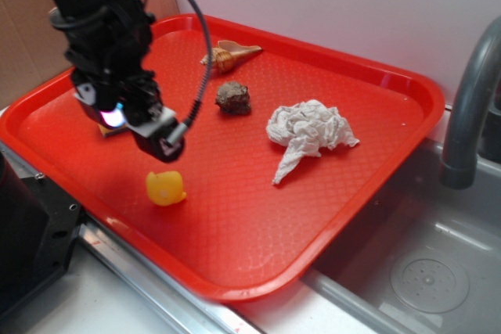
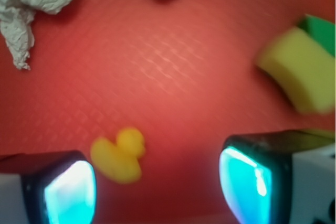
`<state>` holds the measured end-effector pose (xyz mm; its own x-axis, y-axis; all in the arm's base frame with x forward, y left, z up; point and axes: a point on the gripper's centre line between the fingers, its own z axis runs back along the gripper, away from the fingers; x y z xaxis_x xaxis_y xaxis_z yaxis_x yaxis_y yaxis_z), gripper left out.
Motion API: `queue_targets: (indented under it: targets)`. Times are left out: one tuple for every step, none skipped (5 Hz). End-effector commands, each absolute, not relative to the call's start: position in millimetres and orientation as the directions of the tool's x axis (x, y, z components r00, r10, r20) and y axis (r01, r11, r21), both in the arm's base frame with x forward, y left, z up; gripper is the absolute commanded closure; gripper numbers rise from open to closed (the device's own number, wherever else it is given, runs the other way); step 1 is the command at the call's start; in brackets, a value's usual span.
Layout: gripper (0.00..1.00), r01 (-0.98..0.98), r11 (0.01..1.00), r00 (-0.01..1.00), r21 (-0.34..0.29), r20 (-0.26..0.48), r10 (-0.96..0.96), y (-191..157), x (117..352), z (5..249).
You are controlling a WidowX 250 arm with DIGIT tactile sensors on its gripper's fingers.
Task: Grab the yellow duck.
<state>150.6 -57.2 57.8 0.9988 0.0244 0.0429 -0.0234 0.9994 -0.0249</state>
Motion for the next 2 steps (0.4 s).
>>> queue_targets:
  targets:
    - [0.00, 0.104, 0.991, 0.994, -0.090, -0.009, -0.105, -74.4, 153.9, 33.9]
    - [0.00, 0.145, 0.981, 0.989, -0.132, -0.016, -0.148, -82.4, 144.6, 29.3]
